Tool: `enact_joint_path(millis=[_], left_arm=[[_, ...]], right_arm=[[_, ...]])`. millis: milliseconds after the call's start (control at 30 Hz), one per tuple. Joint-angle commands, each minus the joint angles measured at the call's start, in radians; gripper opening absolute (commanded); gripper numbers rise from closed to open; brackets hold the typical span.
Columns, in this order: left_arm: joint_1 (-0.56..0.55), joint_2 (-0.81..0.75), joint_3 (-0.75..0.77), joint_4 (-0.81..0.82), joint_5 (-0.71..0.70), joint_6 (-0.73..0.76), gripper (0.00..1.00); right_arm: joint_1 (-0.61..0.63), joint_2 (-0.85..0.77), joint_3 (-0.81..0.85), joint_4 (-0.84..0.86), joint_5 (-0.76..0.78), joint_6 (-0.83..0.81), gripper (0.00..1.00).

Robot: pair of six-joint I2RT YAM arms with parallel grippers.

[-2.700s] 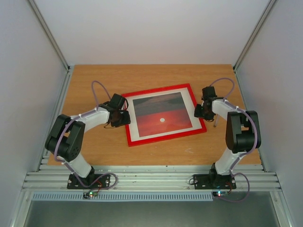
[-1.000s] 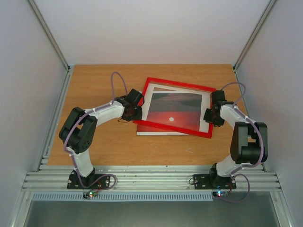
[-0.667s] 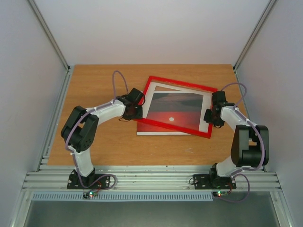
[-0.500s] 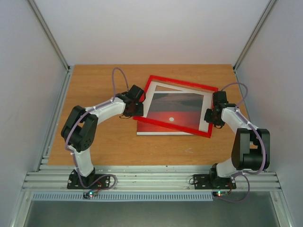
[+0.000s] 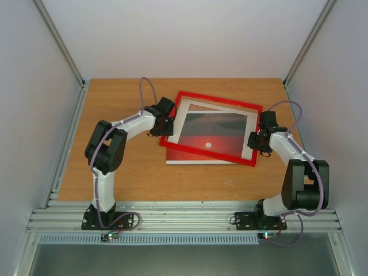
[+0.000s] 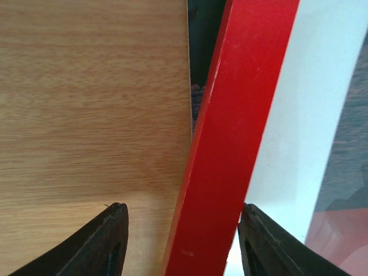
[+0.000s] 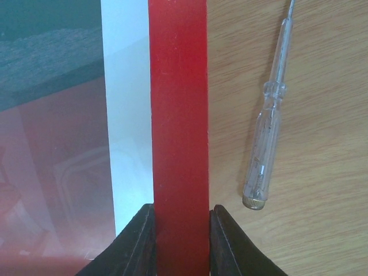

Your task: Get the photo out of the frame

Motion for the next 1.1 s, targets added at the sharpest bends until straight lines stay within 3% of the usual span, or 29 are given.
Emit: enact_joint_path(millis=[0,233,533,800,1067], left_arm=[[-0.003,0.035,0.043,-0.025,-0.003,0.03,0.51],[-0.003,0.028,0.031,-0.024,-0.006,0.035,0.33],[0.004,-0.114,-0.081,-0.005,-0.036,0.018,0.1],[0.041,-0.278,-0.253,0.013,-0.032,-0.034,0.01],[0.122,-0.513,-0.468,0.018,-0.066,-0.123,0.0]], right_arm=[[-0.007,-0.05,0.005,0.065,-0.072,0.003,0.01],[-0.004,-0.06,0.003,0.068,-0.098,0.002,0.01],[0.048,-0.075,0.019,0.058,-0.112,-0.003,0.01],[0.165,-0.05,0.057,0.068,-0.099,-0.002,0.01],[0.326,0.091,0.157,0.141,-0.054,-0.022,0.01]])
